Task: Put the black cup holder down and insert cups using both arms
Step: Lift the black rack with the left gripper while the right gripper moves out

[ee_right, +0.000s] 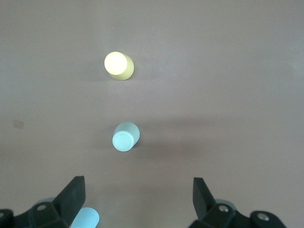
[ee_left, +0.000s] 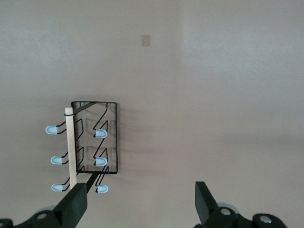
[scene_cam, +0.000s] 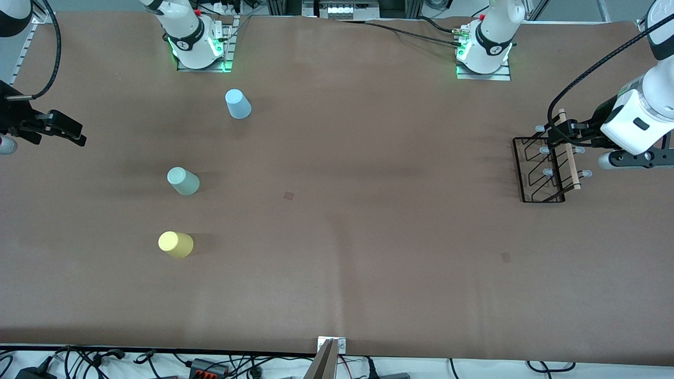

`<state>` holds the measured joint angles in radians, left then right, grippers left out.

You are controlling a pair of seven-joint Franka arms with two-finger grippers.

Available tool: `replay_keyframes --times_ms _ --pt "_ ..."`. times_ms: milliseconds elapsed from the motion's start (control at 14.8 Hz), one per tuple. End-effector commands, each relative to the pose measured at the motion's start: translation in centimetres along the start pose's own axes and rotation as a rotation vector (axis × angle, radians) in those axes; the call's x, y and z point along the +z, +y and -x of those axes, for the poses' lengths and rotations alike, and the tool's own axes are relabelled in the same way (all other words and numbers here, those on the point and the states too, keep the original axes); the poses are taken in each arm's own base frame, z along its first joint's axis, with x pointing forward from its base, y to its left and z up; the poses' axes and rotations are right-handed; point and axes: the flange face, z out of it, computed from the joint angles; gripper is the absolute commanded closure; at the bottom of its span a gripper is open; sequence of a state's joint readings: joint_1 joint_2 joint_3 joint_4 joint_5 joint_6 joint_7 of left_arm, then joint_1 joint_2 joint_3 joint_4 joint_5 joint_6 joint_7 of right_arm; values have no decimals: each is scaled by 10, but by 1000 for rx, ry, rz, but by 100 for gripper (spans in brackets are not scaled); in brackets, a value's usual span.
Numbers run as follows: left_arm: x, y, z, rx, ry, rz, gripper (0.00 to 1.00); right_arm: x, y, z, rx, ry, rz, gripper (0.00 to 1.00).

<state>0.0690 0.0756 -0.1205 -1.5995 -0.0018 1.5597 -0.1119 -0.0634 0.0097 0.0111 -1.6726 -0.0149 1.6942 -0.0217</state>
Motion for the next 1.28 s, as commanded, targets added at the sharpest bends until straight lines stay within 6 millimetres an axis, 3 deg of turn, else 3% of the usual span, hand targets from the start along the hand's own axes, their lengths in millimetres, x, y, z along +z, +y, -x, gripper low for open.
replay_keyframes --times_ms 0,405,540,810,878,1216 --pt "-5 -3 3 15 -3 6 0 -5 0 5 -18 -1 -2 0" --pt "-4 -3 1 15 0 5 0 -5 -1 4 -19 4 -2 0" --pt "3 -16 -5 -7 -2 8 0 -4 -1 3 -18 5 -2 0" --pt "60 -48 -20 47 -14 2 0 0 -1 1 -18 1 -3 0" --pt "77 -71 -20 31 -19 5 0 1 -1 0 -18 -1 -3 0" --pt "148 -140 -4 81 16 14 0 12 -2 -5 -20 -18 -4 0"
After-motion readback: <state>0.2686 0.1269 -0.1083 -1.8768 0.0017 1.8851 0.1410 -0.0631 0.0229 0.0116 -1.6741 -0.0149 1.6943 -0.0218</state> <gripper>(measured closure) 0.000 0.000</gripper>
